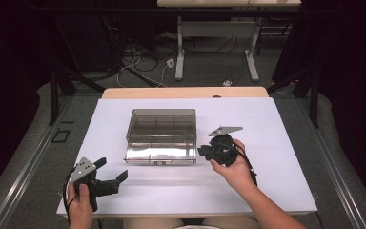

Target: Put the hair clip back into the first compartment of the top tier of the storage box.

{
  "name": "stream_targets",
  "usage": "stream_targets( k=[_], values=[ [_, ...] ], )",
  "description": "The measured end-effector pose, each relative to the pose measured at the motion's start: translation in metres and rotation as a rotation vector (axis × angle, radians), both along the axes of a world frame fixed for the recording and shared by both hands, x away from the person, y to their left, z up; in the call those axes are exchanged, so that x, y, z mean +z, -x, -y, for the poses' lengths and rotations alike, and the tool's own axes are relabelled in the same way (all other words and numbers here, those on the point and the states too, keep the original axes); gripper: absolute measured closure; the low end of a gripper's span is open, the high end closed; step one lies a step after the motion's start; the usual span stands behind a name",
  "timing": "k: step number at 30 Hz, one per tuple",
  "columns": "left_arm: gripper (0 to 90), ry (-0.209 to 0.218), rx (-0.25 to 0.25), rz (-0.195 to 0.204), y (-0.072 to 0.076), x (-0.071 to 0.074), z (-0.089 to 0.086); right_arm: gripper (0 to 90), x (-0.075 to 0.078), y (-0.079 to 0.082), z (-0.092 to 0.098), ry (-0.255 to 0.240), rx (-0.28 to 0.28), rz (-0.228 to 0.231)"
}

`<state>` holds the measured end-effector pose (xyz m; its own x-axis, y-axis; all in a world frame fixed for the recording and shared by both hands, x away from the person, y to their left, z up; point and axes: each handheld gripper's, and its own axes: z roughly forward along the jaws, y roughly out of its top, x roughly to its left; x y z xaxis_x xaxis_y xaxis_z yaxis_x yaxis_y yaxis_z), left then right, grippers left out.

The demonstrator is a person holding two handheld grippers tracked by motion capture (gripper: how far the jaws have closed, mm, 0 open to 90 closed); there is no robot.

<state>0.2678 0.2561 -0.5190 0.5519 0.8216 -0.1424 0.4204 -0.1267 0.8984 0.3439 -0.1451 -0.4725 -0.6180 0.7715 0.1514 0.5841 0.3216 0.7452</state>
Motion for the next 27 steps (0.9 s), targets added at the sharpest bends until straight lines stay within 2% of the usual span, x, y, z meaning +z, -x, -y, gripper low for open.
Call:
stream_targets(
  k=[11,18,19,21,27],
  values=[
    [1.9,0.000,0.001,0.000,0.000,0.000,0.000,79.5,0.004,0.000,-0.008,-0.006,0.024,0.013],
    [2.0,0.000,0.000,0.000,0.000,0.000,0.000,79.5,0.006,0.001,-0.015,-0.010,0.037,0.003],
    [1.9,-0.001,0.000,0.000,0.000,0.000,0.000,79.5,0.005,0.000,-0.015,-0.017,0.039,0.014],
    [2.0,-0.001,0.000,0.001,0.000,0.000,0.000,79.5,0.007,0.001,-0.017,-0.014,0.040,0.003],
    [1.9,0.000,-0.001,0.000,0.000,0.000,0.000,79.5,0.007,0.000,-0.021,-0.013,0.053,0.018]
  ],
)
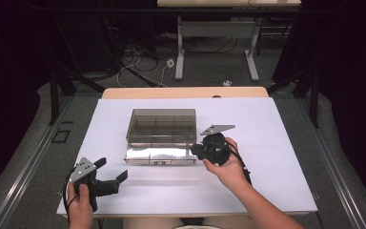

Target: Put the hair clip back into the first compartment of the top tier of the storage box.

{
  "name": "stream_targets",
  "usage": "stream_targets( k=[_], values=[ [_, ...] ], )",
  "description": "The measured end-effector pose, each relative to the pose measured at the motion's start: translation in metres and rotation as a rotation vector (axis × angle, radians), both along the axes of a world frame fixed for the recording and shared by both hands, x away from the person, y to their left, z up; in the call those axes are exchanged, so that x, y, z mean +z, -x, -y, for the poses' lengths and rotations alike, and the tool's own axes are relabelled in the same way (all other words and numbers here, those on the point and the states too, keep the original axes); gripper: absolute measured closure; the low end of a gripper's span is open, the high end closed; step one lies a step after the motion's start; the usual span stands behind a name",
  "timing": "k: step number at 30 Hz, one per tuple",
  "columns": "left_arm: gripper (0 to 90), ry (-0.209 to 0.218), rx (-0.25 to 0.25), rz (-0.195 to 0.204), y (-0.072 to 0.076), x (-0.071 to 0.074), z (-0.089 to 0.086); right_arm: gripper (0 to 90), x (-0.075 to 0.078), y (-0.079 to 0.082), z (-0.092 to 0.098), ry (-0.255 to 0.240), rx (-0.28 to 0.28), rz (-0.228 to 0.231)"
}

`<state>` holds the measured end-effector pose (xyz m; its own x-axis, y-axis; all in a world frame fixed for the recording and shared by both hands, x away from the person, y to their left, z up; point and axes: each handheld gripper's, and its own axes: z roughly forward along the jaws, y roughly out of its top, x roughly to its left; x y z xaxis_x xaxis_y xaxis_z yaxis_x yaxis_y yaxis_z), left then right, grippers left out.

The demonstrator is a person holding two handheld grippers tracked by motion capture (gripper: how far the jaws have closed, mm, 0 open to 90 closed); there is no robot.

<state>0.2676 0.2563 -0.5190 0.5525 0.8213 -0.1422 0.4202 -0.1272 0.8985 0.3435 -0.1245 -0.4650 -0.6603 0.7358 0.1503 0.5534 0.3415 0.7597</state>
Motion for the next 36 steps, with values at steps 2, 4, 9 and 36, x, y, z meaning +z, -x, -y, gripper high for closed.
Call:
stream_targets(
  k=[2,4,9,36],
  values=[
    [2.0,0.000,0.000,0.000,0.000,0.000,0.000,79.5,0.000,0.000,-0.001,-0.002,0.003,0.005],
    [2.0,0.001,0.001,0.000,0.000,0.000,0.000,79.5,0.001,0.000,-0.002,-0.003,0.005,0.000],
    [2.0,0.000,0.000,0.000,0.000,0.000,0.000,79.5,0.001,0.000,-0.006,-0.005,0.008,0.002],
    [2.0,0.002,0.001,0.000,0.000,0.000,-0.001,79.5,0.005,-0.004,-0.037,-0.027,0.069,0.013]
  ],
)
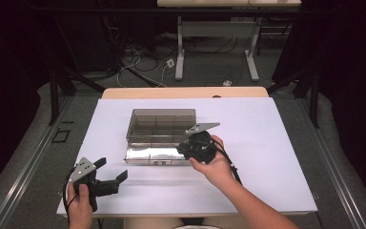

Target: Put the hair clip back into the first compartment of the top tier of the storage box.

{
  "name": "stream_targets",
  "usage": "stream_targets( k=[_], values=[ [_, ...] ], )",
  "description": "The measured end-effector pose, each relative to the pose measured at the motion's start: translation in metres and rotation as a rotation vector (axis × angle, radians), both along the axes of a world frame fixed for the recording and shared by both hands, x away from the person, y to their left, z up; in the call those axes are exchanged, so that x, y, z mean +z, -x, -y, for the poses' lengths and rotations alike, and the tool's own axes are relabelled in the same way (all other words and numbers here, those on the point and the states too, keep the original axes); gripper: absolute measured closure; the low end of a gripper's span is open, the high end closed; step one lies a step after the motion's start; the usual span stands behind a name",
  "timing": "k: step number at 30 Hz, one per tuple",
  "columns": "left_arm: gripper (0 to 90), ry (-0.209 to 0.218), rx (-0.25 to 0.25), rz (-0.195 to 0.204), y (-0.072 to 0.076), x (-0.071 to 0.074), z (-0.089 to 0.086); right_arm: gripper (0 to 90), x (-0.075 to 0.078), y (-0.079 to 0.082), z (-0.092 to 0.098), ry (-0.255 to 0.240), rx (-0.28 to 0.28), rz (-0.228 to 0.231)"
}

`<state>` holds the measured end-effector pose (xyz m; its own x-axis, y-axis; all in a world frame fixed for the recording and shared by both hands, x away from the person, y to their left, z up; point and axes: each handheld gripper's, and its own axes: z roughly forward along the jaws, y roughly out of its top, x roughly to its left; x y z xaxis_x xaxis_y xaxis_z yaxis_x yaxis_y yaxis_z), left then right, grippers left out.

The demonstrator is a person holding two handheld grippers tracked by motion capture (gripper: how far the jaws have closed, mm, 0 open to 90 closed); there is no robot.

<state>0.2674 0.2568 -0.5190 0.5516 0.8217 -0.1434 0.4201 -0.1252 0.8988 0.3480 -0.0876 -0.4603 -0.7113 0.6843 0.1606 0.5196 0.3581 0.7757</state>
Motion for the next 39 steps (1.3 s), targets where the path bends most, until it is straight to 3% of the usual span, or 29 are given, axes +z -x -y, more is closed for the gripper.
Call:
stream_targets(
  k=[39],
  values=[
    [1.9,0.009,0.008,-0.003,0.000,0.000,-0.001,79.5,-0.002,-0.006,-0.031,-0.033,0.055,0.015]
  ],
)
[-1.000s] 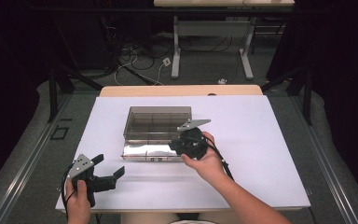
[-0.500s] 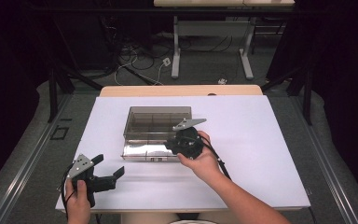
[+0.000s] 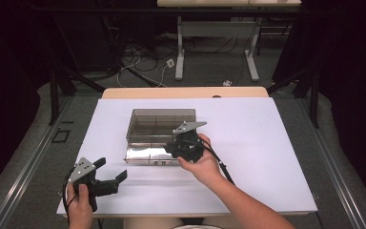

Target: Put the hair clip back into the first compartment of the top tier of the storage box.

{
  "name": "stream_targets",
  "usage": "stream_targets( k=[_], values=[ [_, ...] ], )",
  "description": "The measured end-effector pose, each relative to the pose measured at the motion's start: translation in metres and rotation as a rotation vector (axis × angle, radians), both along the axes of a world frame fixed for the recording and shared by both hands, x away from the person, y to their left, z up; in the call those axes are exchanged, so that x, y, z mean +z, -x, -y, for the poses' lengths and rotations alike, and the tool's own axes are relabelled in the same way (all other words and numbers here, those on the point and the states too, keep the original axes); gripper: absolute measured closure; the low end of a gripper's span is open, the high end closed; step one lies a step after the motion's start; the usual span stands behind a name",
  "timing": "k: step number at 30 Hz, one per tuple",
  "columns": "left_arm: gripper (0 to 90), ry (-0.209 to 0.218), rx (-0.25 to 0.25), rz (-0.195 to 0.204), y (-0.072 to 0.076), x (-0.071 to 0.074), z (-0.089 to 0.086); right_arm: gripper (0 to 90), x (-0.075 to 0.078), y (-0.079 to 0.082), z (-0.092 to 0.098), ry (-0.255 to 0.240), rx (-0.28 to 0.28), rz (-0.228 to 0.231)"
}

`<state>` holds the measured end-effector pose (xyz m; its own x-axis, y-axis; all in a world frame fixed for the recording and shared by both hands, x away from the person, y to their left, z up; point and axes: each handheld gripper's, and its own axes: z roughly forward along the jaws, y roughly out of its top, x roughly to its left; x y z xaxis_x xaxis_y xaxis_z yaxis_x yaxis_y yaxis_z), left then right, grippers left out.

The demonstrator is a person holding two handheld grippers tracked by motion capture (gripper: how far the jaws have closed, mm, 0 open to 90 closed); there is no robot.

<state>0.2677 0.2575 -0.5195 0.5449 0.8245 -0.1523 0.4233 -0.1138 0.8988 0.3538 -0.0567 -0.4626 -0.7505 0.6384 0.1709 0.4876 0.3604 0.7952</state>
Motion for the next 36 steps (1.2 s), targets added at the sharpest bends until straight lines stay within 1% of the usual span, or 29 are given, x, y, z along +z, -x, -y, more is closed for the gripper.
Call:
stream_targets(
  k=[4,5,8,9,10,11,13,18,20,22,23,24,34,35,36],
  values=[
    [2.0,-0.001,-0.001,0.000,0.000,0.000,0.000,79.5,-0.002,-0.001,-0.002,-0.008,0.012,0.005],
    [1.9,-0.011,-0.003,0.005,0.000,0.000,0.000,79.5,-0.002,-0.001,-0.003,-0.018,0.011,0.007],
    [2.0,-0.011,-0.003,0.005,0.000,0.000,0.000,79.4,-0.003,-0.001,-0.005,-0.013,0.018,0.009],
    [2.0,-0.010,-0.003,0.006,0.000,0.000,0.000,79.5,-0.002,-0.001,-0.006,-0.004,0.023,-0.003],
    [1.9,-0.011,-0.003,0.006,0.000,0.000,0.000,79.4,-0.003,-0.001,-0.007,-0.013,0.021,0.002],
    [1.9,-0.001,-0.002,0.001,0.000,0.000,0.000,79.5,-0.004,-0.001,-0.009,-0.006,0.029,0.000],
    [1.9,0.001,-0.001,0.000,0.000,0.000,0.000,79.5,-0.004,-0.001,-0.010,-0.012,0.029,0.006],
    [2.0,0.001,-0.001,0.001,0.000,0.000,0.000,79.5,-0.005,-0.001,-0.016,-0.011,0.040,0.001],
    [2.0,0.000,-0.001,0.001,0.000,0.000,0.000,79.4,-0.004,-0.001,-0.018,-0.002,0.048,-0.004],
    [1.9,0.002,-0.001,0.002,0.000,0.000,0.000,79.4,-0.005,-0.002,-0.020,-0.011,0.047,0.000],
    [1.9,0.001,-0.001,0.002,0.000,0.000,0.000,79.4,-0.006,-0.001,-0.021,-0.015,0.043,-0.007],
    [2.0,0.002,-0.001,0.002,0.000,0.000,0.000,79.5,-0.006,-0.002,-0.022,-0.011,0.051,-0.002],
    [2.0,0.003,-0.001,0.002,0.000,0.000,-0.001,79.5,-0.007,-0.003,-0.030,-0.005,0.062,-0.011],
    [2.0,0.003,-0.001,0.003,0.000,0.000,-0.001,79.5,-0.007,-0.003,-0.031,-0.005,0.058,-0.010],
    [1.9,0.004,-0.002,0.003,0.000,0.000,-0.001,79.5,-0.007,-0.003,-0.032,-0.004,0.068,-0.003]
  ],
)
